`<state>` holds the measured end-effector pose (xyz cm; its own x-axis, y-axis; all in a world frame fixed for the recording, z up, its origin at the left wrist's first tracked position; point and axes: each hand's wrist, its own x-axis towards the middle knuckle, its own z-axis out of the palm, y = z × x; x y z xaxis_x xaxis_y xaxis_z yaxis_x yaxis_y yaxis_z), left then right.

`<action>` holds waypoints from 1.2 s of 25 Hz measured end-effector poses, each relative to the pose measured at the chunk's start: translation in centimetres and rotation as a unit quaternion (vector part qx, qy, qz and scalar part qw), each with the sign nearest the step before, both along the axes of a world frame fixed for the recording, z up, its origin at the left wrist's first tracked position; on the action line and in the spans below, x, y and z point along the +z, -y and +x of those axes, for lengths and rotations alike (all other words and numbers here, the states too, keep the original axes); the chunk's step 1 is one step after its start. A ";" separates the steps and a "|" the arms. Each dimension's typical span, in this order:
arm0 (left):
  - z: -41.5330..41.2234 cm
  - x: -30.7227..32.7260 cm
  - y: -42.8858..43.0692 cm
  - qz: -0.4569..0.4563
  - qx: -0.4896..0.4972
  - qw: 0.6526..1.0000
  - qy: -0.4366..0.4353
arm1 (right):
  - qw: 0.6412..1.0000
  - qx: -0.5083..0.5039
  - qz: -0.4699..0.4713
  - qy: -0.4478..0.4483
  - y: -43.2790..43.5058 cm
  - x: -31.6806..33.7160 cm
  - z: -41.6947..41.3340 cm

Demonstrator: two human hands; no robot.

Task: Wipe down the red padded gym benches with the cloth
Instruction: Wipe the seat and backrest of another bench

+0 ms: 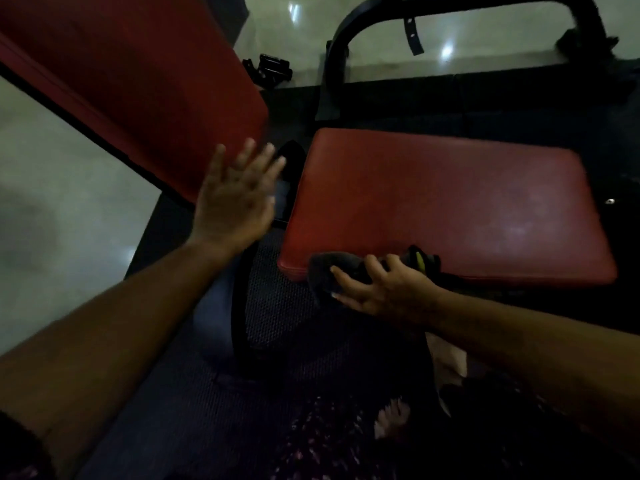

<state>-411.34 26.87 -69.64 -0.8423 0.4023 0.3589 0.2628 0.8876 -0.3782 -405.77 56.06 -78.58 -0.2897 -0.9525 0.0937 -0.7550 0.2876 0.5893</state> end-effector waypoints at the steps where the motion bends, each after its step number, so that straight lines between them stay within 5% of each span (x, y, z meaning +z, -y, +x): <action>1: 0.6 -1.6 -1.8 0.018 -0.004 0.998 0.053 | 1.000 -0.010 -0.028 -0.007 -0.1 -0.2 0.4; 5: 0.5 -6.5 -6.9 0.111 0.017 0.962 0.247 | 0.987 -0.119 -0.070 0.083 6.4 -0.7 3.8; 8: -0.2 -7.4 -5.9 0.238 0.068 0.926 0.287 | 0.996 -0.064 -0.022 0.061 3.5 -0.5 2.4; 13: 0.4 -7.6 -7.0 0.188 0.019 0.924 0.334 | 0.994 -0.039 -0.095 -0.033 -9.6 -1.8 1.8; 19: 0.9 -9.7 -10.5 0.145 0.067 0.941 0.297 | 0.986 -0.082 -0.145 -0.004 -6.1 -2.1 2.4; 25: 1.1 -8.6 -11.2 0.199 0.005 0.939 0.281 | 0.992 -0.071 -0.104 -0.026 -16.8 -2.1 2.7; 30: 0.1 -8.5 -17.5 0.228 -0.066 0.927 0.291 | 0.984 -0.126 -0.127 0.004 -12.6 -2.7 3.5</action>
